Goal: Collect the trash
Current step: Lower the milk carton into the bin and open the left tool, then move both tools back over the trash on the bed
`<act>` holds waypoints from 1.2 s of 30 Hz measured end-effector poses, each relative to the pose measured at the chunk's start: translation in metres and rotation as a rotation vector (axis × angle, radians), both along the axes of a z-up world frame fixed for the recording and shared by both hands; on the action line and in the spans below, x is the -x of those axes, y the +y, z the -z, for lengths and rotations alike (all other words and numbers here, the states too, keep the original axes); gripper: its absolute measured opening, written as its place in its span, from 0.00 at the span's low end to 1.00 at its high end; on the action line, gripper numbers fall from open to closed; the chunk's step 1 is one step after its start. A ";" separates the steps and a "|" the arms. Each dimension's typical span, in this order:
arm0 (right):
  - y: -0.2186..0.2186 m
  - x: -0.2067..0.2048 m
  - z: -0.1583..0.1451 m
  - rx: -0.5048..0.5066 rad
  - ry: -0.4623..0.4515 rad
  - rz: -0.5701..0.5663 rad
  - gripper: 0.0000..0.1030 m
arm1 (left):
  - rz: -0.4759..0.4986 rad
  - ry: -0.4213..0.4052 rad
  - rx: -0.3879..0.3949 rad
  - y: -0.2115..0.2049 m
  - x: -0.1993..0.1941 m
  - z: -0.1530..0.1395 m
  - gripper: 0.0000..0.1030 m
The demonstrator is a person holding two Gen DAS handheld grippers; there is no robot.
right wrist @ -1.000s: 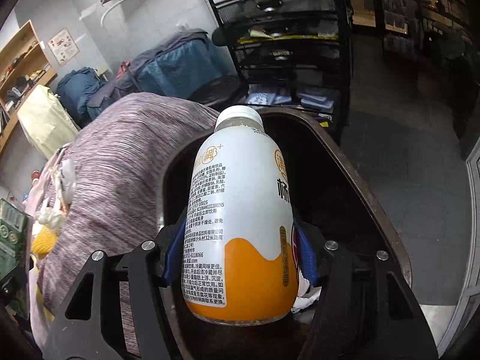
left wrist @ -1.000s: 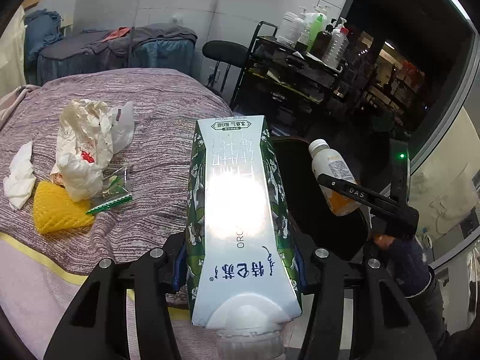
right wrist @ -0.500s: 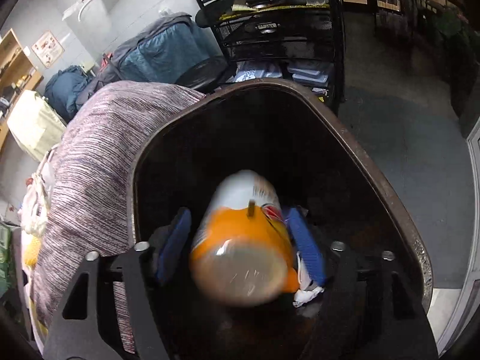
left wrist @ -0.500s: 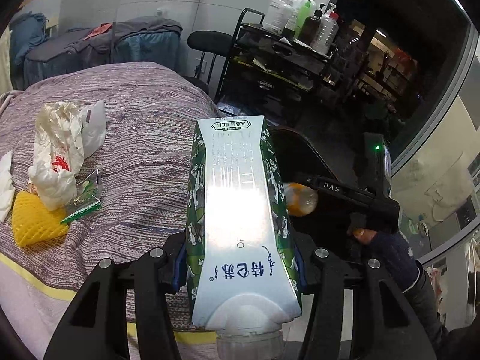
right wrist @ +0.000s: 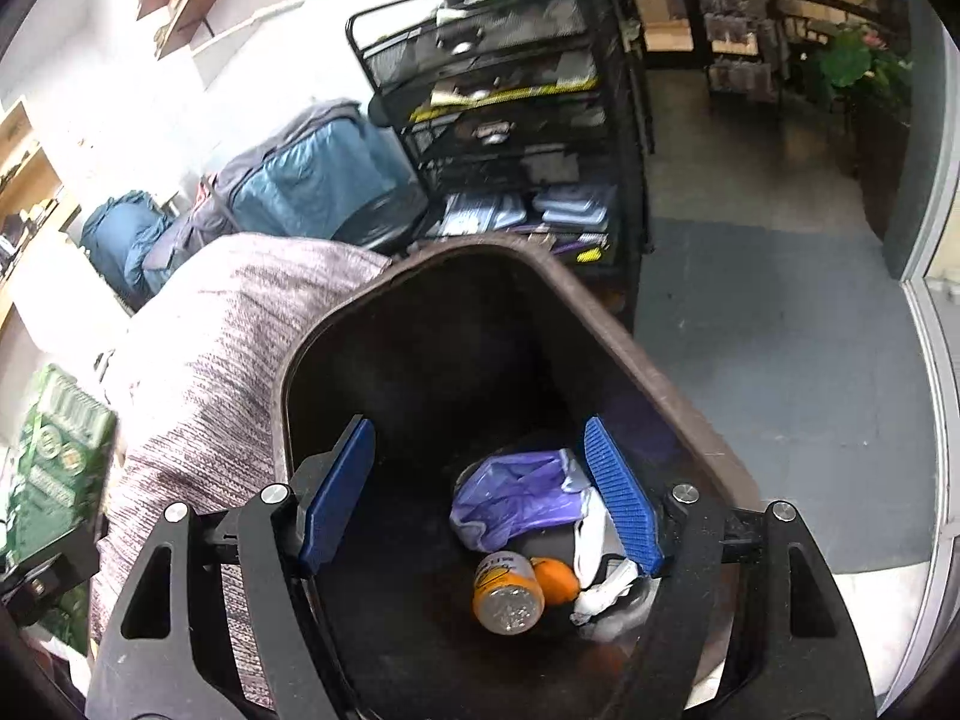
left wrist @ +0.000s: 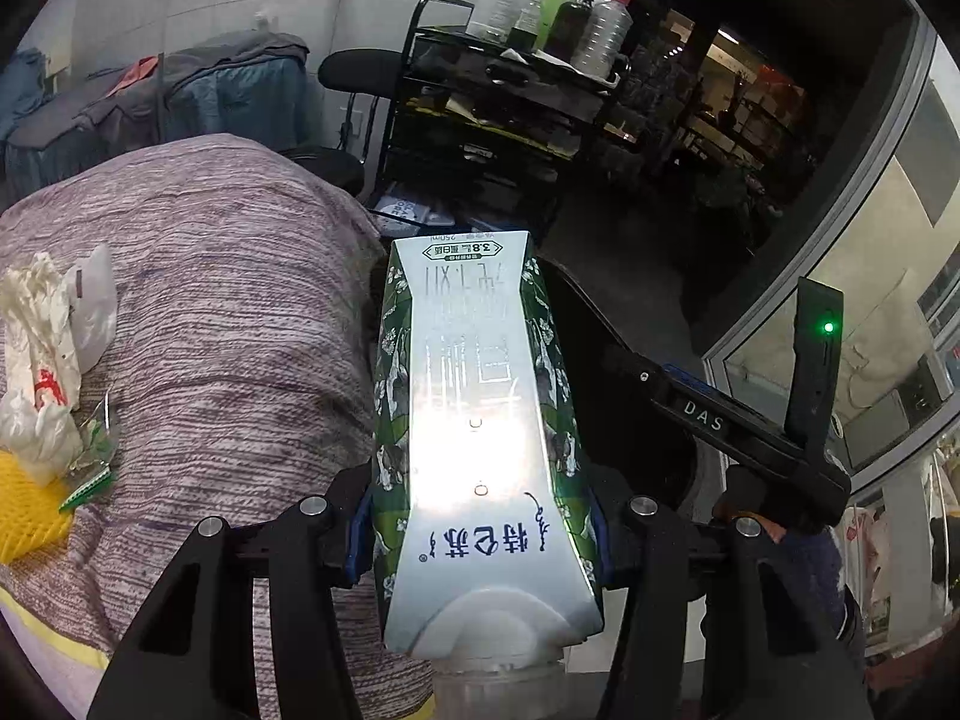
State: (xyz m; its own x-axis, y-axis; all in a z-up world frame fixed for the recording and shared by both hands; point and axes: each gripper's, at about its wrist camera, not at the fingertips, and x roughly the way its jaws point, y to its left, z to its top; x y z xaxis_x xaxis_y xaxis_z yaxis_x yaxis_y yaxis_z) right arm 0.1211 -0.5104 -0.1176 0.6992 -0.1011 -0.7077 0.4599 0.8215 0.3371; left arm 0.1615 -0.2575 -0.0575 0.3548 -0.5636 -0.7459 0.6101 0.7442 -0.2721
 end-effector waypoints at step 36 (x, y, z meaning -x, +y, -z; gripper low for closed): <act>-0.049 0.065 0.013 -0.002 0.020 0.208 0.80 | 0.098 0.106 -0.123 -0.111 -0.039 0.043 0.79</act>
